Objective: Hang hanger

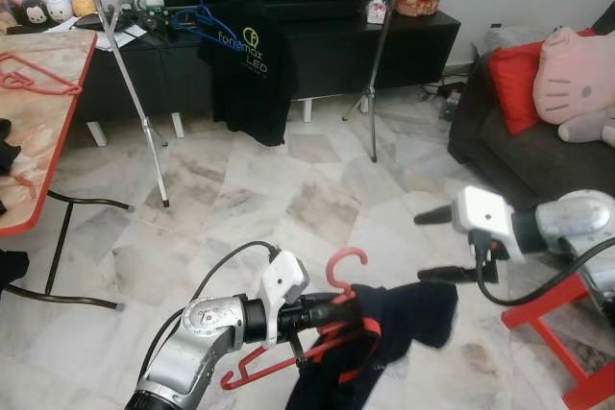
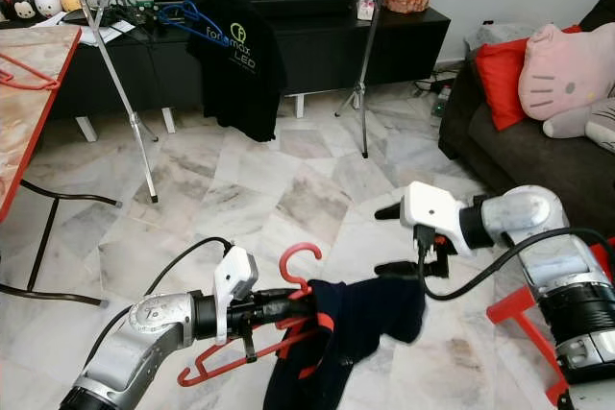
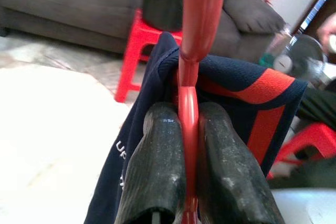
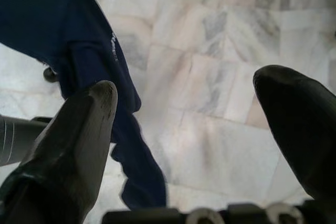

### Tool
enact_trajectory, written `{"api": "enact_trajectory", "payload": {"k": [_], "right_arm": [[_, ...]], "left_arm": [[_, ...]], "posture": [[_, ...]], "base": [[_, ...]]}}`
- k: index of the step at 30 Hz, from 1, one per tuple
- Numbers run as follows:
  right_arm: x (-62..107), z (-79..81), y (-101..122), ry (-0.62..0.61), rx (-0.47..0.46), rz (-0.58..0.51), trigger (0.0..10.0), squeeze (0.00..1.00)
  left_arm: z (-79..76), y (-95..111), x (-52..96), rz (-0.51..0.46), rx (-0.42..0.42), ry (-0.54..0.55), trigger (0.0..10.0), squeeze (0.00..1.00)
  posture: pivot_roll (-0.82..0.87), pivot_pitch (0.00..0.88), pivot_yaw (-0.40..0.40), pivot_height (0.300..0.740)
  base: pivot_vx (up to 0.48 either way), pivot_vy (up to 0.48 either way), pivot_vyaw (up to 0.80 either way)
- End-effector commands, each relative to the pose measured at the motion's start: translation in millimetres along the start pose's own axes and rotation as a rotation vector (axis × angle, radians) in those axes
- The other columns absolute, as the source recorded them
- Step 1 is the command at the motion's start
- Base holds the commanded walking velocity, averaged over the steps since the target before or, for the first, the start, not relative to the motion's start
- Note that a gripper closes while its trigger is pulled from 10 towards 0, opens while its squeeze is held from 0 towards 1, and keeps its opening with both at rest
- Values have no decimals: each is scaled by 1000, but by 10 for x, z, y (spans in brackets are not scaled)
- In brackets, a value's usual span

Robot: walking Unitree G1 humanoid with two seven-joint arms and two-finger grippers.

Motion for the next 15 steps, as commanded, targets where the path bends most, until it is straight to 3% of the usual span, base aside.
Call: {"api": "enact_trajectory", "payload": {"k": [1,9,15], "right_arm": [[-56,45,-19,26,8,7,10000,0],[-271,199,-55,99,-21,-43,10000,0],[-245,325,-37,191,-44,-88,10000,0]], "left_arm": [[-88,141,-51,-17,-50,-64,10000,0],[-122,193,-66,-7,-67,-105,10000,0],[-117,196,-58,0,-65,-108,10000,0]], "posture": [[-63,0,-80,740],[-64,0,-80,740],[-59,0,-79,740]], "base": [[0,0,0],[0,0,0],[0,0,0]]}}
Point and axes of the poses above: a point about 5 cm out from each wrist's last joint towards the gripper, its own x axis pointing back from the gripper into the wrist, its own y axis along the axis of the wrist's last joint, z = x × y, the point moved 5 cm from there along -x, pointing out of the wrist towards the gripper
